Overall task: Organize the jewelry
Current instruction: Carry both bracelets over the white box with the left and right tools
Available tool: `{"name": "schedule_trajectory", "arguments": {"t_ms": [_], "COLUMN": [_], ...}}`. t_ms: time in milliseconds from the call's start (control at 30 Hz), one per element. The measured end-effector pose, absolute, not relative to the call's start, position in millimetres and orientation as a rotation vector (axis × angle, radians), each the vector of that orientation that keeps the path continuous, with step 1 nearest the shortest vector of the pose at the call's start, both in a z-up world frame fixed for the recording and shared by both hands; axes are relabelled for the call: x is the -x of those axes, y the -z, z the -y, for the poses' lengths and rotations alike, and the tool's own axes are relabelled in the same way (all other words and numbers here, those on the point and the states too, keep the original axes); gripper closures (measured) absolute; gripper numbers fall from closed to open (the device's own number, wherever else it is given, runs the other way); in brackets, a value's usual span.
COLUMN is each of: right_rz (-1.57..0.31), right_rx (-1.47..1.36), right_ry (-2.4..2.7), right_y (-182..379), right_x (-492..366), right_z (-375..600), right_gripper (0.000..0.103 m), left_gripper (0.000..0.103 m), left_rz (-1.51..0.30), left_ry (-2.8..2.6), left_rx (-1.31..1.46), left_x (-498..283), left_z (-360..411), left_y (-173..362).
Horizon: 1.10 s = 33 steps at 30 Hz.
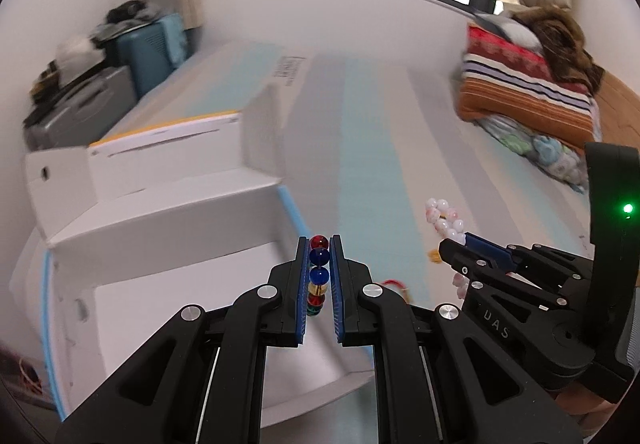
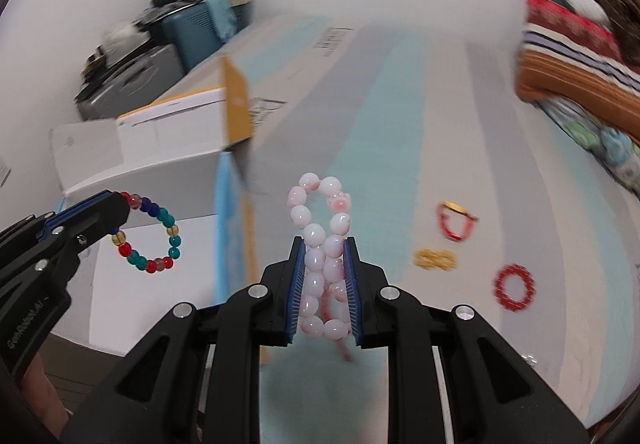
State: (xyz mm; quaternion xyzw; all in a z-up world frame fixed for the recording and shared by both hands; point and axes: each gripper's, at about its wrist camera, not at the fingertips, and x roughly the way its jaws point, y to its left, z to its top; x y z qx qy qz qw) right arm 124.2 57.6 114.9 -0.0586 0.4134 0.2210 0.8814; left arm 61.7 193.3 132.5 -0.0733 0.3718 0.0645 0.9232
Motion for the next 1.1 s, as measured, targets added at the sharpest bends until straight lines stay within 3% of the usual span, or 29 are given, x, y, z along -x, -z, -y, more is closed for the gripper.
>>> {"name": "schedule_trajectory", "arguments": {"t_ms": [600,1100], "right_rz": [-1.001,-1.084], "right_rx": [0.243,0.288], "right_ry": [-0.634,-0.62], "right_y": [-50.2,-12.2], "right_x": [-93.5,-103.6], "right_z": [-198.4,-215.5], "right_gripper": [0.085,0.085], "left_gripper": [0.094,0.094], "left_rz": [-0.89,-0.956], "left_ry": [-0.397,-0.414], "left_rx": [0.273,0.311], "left_x": [2.6,5.5], "left_z": [-331.5,-347.3], "left_y": [-64.6,-25.1]}}
